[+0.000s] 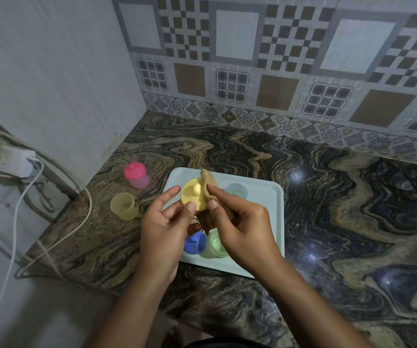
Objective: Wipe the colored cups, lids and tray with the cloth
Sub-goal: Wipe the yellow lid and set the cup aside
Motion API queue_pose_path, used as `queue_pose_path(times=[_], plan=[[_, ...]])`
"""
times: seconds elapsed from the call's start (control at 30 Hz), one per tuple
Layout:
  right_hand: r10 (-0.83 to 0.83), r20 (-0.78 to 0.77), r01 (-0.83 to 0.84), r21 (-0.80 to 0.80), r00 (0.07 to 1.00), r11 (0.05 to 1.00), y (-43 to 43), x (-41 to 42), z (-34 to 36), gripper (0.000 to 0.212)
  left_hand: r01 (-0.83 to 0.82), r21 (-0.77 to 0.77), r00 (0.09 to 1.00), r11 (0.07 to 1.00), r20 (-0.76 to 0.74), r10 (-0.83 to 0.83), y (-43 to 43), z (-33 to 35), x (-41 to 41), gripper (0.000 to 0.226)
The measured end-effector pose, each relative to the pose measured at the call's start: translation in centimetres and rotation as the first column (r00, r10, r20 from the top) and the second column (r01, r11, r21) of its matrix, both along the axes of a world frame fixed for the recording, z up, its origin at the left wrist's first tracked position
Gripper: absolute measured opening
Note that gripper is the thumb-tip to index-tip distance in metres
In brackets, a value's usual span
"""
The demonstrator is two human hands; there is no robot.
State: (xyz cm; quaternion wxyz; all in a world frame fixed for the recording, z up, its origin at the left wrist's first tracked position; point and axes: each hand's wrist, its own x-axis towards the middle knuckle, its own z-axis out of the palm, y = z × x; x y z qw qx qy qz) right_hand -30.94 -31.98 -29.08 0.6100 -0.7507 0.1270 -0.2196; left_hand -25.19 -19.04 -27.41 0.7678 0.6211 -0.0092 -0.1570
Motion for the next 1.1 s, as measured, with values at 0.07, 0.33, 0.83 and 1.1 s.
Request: queue_pose_path(times=[0.07, 0.33, 0.83, 1.1], plan=[[-0.002, 0.008, 0.003, -0.093, 1.000, 0.996, 0.0, -0.4, 0.2, 0.030, 0.019, 0.008, 1.000, 1.000, 0.012, -0.019, 0.2, 0.3, 0.2, 0.034], [-0.007, -0.052, 0.011, 0.072, 0.999, 0.997, -1.1, 1.0, -0.5, 0.034, 0.124, 0.033, 0.992, 0.992, 0.009, -0.124, 0.6, 0.6, -0.1, 0.047], [-0.008, -0.039, 0.011, 0.076, 0.999, 0.997, -1.2, 0.6, 0.1, 0.027, 0.178, -0.032, 0.982, 0.983, -0.058, -0.180, 0.8, 1.2, 0.9, 0.034], [0.014, -0.035, -0.006, 0.213, 0.999, 0.977, -0.6, 0.8, -0.6, 0.033, -0.019, -0.046, 1.000, 0.999, 0.012, 0.020, -0.8, 0.0, -1.2, 0.054]])
